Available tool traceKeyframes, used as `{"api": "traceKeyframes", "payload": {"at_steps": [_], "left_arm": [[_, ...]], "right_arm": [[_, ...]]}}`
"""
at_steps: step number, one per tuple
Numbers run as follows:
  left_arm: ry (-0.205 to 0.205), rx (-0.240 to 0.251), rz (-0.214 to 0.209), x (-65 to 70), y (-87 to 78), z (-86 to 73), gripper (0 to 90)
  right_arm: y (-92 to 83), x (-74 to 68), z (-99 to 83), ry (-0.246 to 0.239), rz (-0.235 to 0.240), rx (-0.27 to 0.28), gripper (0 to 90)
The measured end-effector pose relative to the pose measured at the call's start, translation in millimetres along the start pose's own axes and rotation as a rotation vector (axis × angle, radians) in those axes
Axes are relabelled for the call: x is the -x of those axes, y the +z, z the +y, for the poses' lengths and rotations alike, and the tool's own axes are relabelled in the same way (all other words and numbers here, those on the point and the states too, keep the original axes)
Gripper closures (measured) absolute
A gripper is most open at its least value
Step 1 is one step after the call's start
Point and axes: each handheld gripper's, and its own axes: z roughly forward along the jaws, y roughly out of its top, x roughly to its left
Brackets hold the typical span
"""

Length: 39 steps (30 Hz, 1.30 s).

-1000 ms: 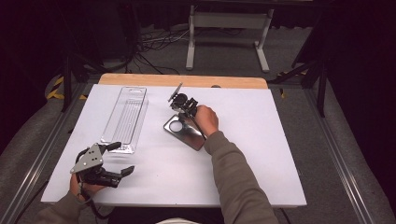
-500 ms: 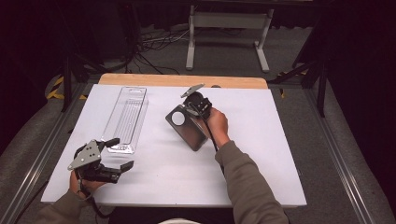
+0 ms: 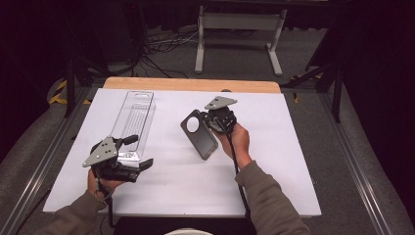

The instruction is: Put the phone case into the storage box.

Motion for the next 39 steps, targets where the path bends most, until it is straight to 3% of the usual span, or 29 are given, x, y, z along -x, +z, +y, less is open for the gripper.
{"api": "traceKeyframes", "payload": {"at_steps": [2, 4, 10, 15, 20, 25, 34, 39], "left_arm": [[0.002, -0.006, 0.011, 2.8, 9.9, 5.7, 7.2], [-0.012, 0.001, -0.015, 5.9, 19.5, 10.4, 7.9], [-0.014, 0.006, -0.032, 15.4, 42.2, 21.2, 11.7], [-0.025, 0.012, -0.001, 20.6, 60.4, 28.3, 21.9], [-0.035, 0.026, 0.003, 21.2, 74.0, 30.7, 33.4], [-0.052, 0.040, 0.037, 20.9, 82.0, 33.4, 46.3], [-0.067, 0.077, 0.051, 21.5, 88.7, 33.5, 71.7], [-0.061, 0.098, 0.063, 20.4, 85.5, 34.6, 76.3]], "right_arm": [[-2.1, -1.8, -1.0, -0.007, -0.009, 0.008, 88.9], [-6.2, -4.6, -2.8, -0.003, -0.015, 0.030, 88.8], [-18.0, -14.3, -5.9, -0.013, -0.046, 0.089, 88.8], [-24.6, -23.3, -7.8, -0.020, -0.069, 0.131, 88.8], [-29.6, -27.9, -10.2, -0.013, -0.076, 0.165, 88.8], [-36.4, -31.1, -11.9, -0.008, -0.100, 0.212, 88.9], [-42.9, -39.1, -15.4, -0.003, -0.127, 0.260, 88.8], [-46.5, -42.7, -17.8, 0.007, -0.130, 0.289, 88.6]]}}
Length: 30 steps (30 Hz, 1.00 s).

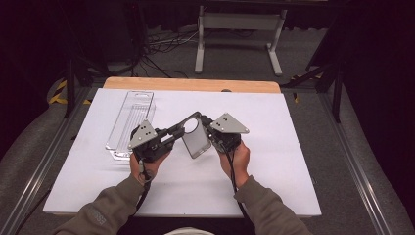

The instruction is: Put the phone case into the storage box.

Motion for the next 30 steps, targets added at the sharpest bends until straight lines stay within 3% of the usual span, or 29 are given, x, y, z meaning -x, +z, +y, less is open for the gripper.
{"api": "traceKeyframes", "payload": {"at_steps": [7, 10, 12, 13, 16, 18, 21, 23, 25, 30], "left_arm": [[0.002, 0.026, 0.020, -6.5, -7.8, 2.6, 79.1], [0.034, 0.011, 0.047, -8.3, -10.4, 5.4, 80.0], [0.034, 0.013, 0.049, -8.8, -11.0, 5.8, 80.7], [0.048, 0.019, 0.066, -8.2, -11.8, 6.4, 80.6], [0.069, 0.018, 0.057, -8.7, -14.5, 9.3, 80.9], [0.091, 0.017, 0.057, -6.4, -15.7, 10.8, 80.9], [0.111, 0.018, 0.056, -7.1, -18.5, 13.0, 81.0], [0.106, 0.030, 0.062, -8.6, -21.2, 13.6, 81.0], [0.108, 0.029, 0.061, -11.1, -23.8, 14.7, 81.1], [0.108, 0.042, 0.070, -14.6, -27.8, 15.3, 81.1]], "right_arm": [[-5.1, -6.9, -2.8, 0.007, 0.004, 0.026, 88.0], [-7.4, -9.6, -3.1, -0.002, 0.004, 0.040, 87.4], [-9.1, -11.5, -3.2, -0.009, 0.005, 0.047, 86.2], [-10.1, -13.7, -3.3, -0.024, 0.020, 0.042, 89.6], [-10.3, -18.4, -4.6, -0.040, 0.033, 0.040, 88.9], [-9.4, -22.1, -4.8, -0.067, 0.035, 0.032, 83.1], [-9.6, -24.9, -5.9, -0.070, 0.050, 0.035, 78.7], [-11.8, -24.8, -6.7, -0.072, 0.076, 0.048, 70.6], [-15.4, -24.5, -8.2, -0.078, 0.076, 0.055, 70.6], [-23.0, -17.1, -13.9, -0.049, 0.104, 0.072, 58.3]]}}
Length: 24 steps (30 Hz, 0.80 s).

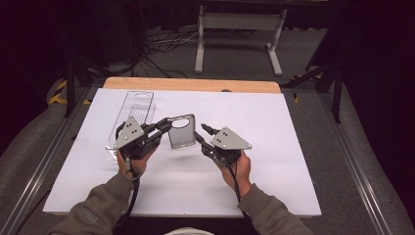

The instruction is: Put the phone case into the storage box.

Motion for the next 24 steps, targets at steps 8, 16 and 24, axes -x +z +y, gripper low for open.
{"api": "traceKeyframes", "payload": {"at_steps": [8, 16, 24], "left_arm": [[0.007, 0.003, 0.012, -6.5, -6.2, 1.4, 81.2], [0.014, 0.002, 0.013, -8.9, -8.6, 1.9, 81.3], [0.018, 0.001, 0.006, -10.4, -9.4, 2.4, 81.3]], "right_arm": [[-12.0, 7.2, -6.2, 0.014, -0.003, 0.015, 41.8], [-18.3, 11.3, -16.3, 0.014, 0.014, -0.010, 36.8], [-29.1, 15.2, -25.2, 0.003, 0.011, -0.030, 35.1]]}}
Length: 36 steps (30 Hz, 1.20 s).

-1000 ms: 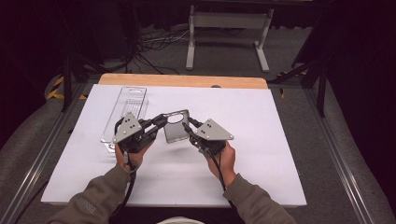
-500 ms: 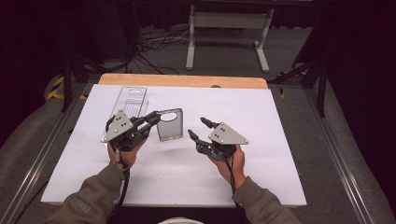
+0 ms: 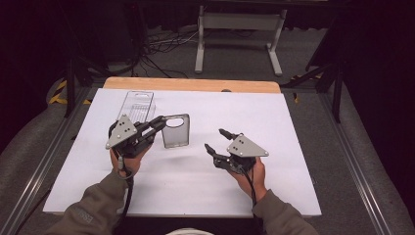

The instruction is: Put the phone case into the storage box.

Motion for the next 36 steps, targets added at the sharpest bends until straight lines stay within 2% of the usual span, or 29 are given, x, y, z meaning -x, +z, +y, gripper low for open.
{"api": "traceKeyframes", "payload": {"at_steps": [5, 7, 8, 13, 23, 30, 36], "left_arm": [[0.003, -0.019, 0.024, -0.3, 0.4, 0.5, 81.3], [0.012, -0.023, 0.014, -0.9, 0.3, 0.9, 81.3], [0.003, -0.018, 0.008, -1.2, -0.4, 0.8, 81.3], [0.001, -0.007, 0.008, -3.1, -1.0, 1.1, 81.3], [0.005, -0.009, 0.007, -10.1, -4.9, 2.1, 81.3], [0.005, 0.007, 0.017, -15.4, -9.4, 4.1, 81.4], [0.008, 0.010, 0.031, -22.4, -14.7, 6.5, 81.4]], "right_arm": [[-10.5, 4.6, -10.2, 0.003, 0.004, -0.025, 35.9], [-14.4, 5.9, -13.1, 0.007, 0.018, -0.030, 35.7], [-16.0, 6.4, -14.0, 0.007, 0.026, -0.033, 35.7], [-28.9, 7.4, -20.8, -0.010, 0.005, -0.034, 35.7], [-51.5, 14.5, -34.2, -0.008, -0.026, -0.046, 35.8], [-61.0, 17.8, -41.8, -0.017, -0.047, -0.052, 35.7], [-67.8, 21.3, -45.7, -0.001, -0.066, -0.049, 33.1]]}}
